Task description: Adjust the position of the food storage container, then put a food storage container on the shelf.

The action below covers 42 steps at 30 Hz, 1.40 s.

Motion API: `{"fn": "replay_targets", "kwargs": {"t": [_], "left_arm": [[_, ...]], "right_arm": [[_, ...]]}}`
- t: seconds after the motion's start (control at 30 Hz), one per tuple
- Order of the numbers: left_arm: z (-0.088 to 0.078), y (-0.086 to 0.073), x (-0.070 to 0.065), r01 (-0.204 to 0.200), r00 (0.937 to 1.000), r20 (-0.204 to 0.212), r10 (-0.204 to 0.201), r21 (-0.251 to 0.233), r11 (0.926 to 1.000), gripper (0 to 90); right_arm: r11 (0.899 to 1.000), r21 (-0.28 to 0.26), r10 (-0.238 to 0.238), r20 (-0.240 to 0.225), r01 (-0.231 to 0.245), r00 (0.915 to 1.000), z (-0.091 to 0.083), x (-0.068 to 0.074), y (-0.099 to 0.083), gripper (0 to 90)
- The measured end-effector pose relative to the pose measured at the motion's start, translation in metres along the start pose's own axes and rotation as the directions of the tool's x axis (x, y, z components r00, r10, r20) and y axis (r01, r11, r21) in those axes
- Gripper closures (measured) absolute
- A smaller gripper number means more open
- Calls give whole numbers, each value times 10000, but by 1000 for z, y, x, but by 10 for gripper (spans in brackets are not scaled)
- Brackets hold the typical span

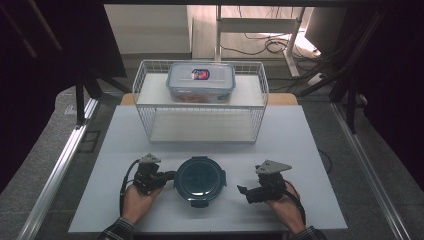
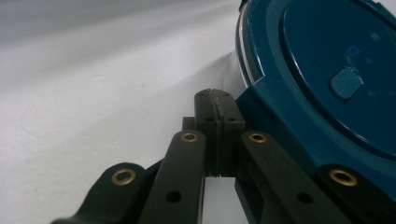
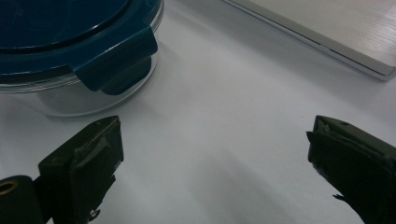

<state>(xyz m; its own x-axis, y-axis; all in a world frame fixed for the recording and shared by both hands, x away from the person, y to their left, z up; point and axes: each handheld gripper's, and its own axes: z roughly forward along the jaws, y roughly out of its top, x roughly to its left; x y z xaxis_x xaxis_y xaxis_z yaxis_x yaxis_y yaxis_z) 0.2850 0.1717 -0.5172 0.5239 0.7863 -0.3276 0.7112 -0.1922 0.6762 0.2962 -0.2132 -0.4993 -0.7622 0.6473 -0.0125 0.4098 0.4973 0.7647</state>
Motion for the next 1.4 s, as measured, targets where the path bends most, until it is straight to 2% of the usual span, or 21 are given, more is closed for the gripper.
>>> {"fn": "replay_targets", "kwargs": {"t": [0.03, 0.1, 0.13, 0.2, 0.3, 0.43, 0.53, 0.63, 0.67, 0.77, 0.87, 0.97, 1.07, 1.2, 1.4], "left_arm": [[-2, 1, 0, -108, 9999, -113, 107, -81, 9999, 900], [-9, 0, 0, -492, 9970, -609, 473, -300, 9983, 898], [-13, 0, 2, -505, 9965, -691, 476, -419, 9978, 829], [-19, -3, 7, -501, 9967, -666, 462, -582, 9970, 755], [-28, -7, 12, -510, 9969, -641, 463, -737, 9960, 579], [-37, -14, 14, -447, 9985, -351, 413, -1026, 9937, 350], [-40, -22, 12, -541, 9984, -200, 523, -1028, 9932, 272], [-42, -28, 9, -637, 9978, -223, 618, -997, 9930, 220], [-44, -30, 8, -694, 9975, -236, 673, -1018, 9924, 178], [-47, -34, 6, -922, 9955, -343, 889, -1121, 9894, 132], [-46, -40, 6, -1114, 9927, -561, 1063, -960, 9891, 93], [-44, -45, 8, -1381, 9861, -1020, 1315, -602, 9886, 93], [-44, -48, 9, -1551, 9811, -1250, 1474, -540, 9864, 85], [-44, -49, 9, -1639, 9790, -1325, 1552, -568, 9848, 78], [-44, -47, 9, -1592, 9825, -1110, 1498, -812, 9839, 62]], "right_arm": [[10000, -5, -1, 6, 1, 10000, 0, 0, 0, 33], [10000, -52, 46, 13, -46, 10000, -2, -1, 0, 34], [9999, -62, 105, -7, -106, 9999, -3, -1, -1, 34], [9996, -110, 248, -55, -249, 9997, -4, -2, -1, 34], [9985, -236, 487, -59, -488, 9988, -6, -3, -1, 34], [9973, -447, 581, -153, -587, 9982, -9, -3, 0, 34], [9972, -524, 531, -179, -540, 9984, -10, -2, 0, 34], [9971, -588, 464, -270, -479, 9986, -10, 0, 1, 31], [9971, -599, 446, -280, -462, 9986, -10, 0, 1, 30], [9980, -548, 306, -282, -321, 9991, -9, 2, 1, 28], [9989, -438, 131, -246, -142, 9996, -7, 3, 1, 26], [9995, -313, 56, -272, -65, 9996, -5, 4, 0, 25], [9998, -179, -35, -311, 30, 9995, -2, 5, -1, 25], [9999, -28, -105, -361, 104, 9993, 1, 6, -3, 25], [9998, -2, -218, -328, 218, 9992, 0, 6, -2, 22]]}}
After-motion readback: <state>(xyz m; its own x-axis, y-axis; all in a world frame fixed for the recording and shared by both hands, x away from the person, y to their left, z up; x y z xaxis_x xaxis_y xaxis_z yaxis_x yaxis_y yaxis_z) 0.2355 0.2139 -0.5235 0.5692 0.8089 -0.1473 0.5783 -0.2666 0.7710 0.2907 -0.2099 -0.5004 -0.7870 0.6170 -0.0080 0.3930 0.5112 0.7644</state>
